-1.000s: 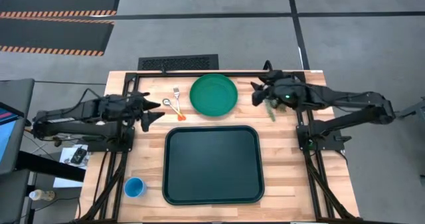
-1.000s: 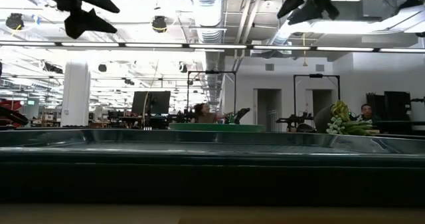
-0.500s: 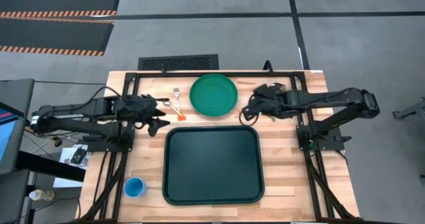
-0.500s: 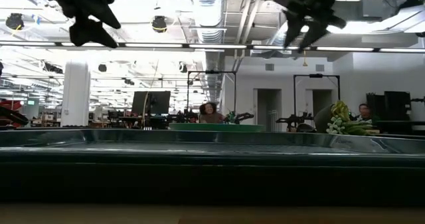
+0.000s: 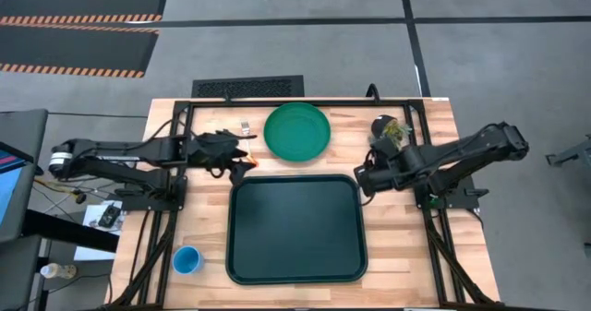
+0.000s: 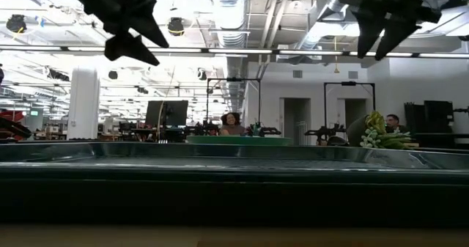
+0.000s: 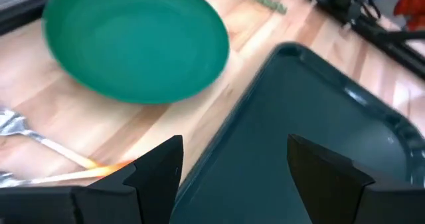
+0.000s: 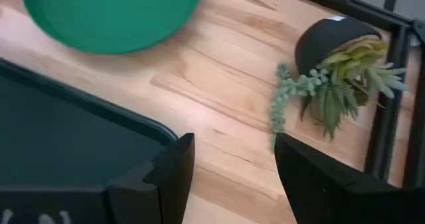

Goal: Pick and place plate/cup/fork/spoon on tray
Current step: Put the orange spoon on the black tray to the left

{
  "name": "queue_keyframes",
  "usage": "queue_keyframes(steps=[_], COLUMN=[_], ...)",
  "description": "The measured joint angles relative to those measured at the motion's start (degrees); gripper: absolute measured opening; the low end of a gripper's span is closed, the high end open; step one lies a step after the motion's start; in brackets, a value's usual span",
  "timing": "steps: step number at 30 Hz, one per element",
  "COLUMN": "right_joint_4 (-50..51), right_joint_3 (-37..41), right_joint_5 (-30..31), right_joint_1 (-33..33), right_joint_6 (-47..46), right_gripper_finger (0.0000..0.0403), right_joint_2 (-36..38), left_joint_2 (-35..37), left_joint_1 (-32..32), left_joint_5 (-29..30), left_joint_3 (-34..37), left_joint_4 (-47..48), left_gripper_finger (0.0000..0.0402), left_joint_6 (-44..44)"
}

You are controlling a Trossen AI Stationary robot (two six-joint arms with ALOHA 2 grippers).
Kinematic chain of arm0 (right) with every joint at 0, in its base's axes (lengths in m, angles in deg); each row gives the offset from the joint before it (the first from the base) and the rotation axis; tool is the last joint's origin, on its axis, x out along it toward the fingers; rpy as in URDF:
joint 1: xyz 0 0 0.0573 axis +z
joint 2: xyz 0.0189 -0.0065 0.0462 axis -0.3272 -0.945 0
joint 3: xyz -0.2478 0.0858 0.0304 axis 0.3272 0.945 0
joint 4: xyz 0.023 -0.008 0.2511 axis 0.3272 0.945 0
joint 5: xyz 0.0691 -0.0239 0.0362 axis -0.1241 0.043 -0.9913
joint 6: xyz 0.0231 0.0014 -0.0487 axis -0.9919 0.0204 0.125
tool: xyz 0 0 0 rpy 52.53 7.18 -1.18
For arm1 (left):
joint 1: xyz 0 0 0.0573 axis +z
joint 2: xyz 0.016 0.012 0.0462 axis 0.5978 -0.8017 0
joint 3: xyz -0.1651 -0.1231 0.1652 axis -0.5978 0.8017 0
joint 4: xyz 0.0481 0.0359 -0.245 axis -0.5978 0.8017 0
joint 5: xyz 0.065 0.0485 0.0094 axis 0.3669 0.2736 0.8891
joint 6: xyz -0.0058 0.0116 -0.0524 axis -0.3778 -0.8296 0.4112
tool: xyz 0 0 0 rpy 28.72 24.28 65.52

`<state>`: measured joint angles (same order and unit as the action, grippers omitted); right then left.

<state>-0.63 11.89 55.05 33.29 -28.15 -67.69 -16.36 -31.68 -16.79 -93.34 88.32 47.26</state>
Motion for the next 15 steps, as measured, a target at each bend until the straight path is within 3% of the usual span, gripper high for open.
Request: queue_keyframes(steps=[7, 15], right_joint_4=[8.0, 7.3], right_joint_3=[0.6, 0.6], right_joint_5=[-0.1, 0.1], right_joint_1=[-1.2, -6.1], right_joint_6=[-4.1, -0.3], right_gripper_finger=[0.0233, 0.0233], right_joint_2=[0.0, 0.0], left_joint_2=[-3.2, -2.7], left_joint_1=[-0.1, -0.1], left_joint_5=[0.1, -2.5], left_joint_3=[0.0, 0.0], left_joint_4=[-2.8, -4.6], left_gripper_finger=[0.0252, 0.0252], left_joint_6=[-0.1, 0.9])
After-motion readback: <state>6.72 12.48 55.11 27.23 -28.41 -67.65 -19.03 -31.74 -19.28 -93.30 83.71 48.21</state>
